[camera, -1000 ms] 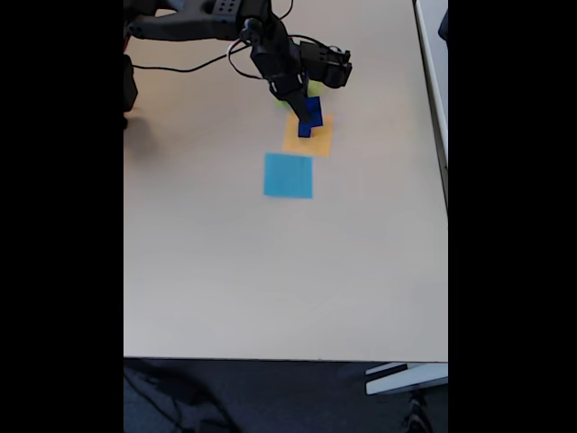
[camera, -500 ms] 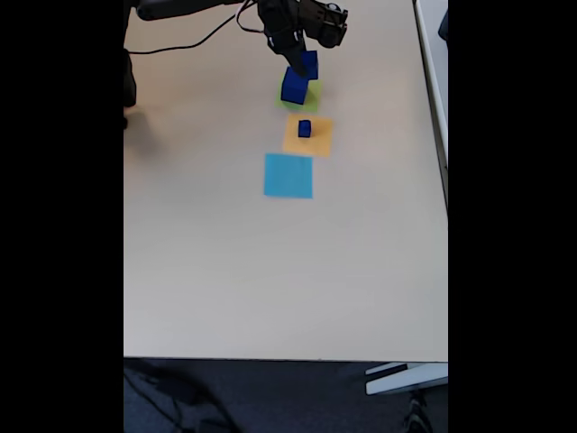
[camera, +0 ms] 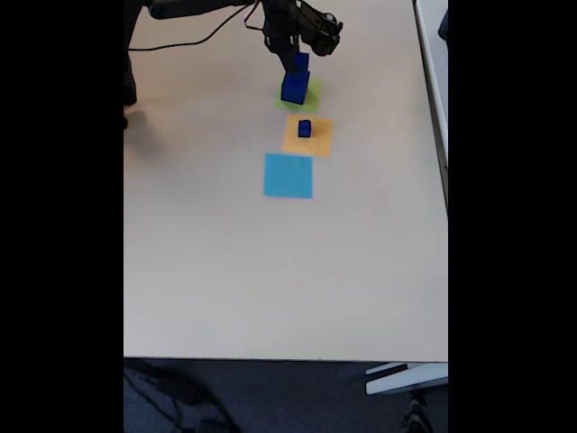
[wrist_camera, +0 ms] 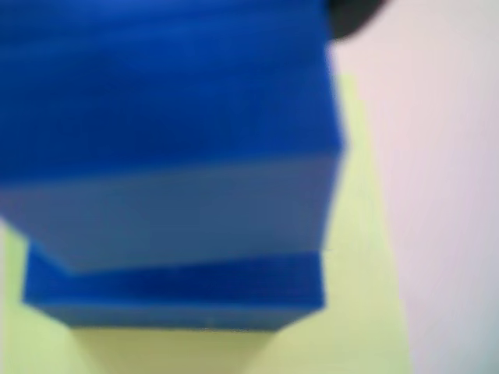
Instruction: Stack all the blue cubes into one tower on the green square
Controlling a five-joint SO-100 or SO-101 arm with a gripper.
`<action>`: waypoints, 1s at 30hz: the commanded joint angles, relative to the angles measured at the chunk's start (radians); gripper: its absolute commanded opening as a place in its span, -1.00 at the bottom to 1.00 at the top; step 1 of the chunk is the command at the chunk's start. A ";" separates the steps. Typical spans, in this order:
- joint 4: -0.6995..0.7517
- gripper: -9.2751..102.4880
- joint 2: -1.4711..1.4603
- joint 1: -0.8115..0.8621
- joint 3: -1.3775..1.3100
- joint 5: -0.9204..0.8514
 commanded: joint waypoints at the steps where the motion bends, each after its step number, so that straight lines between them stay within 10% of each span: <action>1: 0.012 -0.83 0.005 -0.012 -0.046 0.015; 30: 0.089 -0.81 -0.101 0.015 -0.242 -0.023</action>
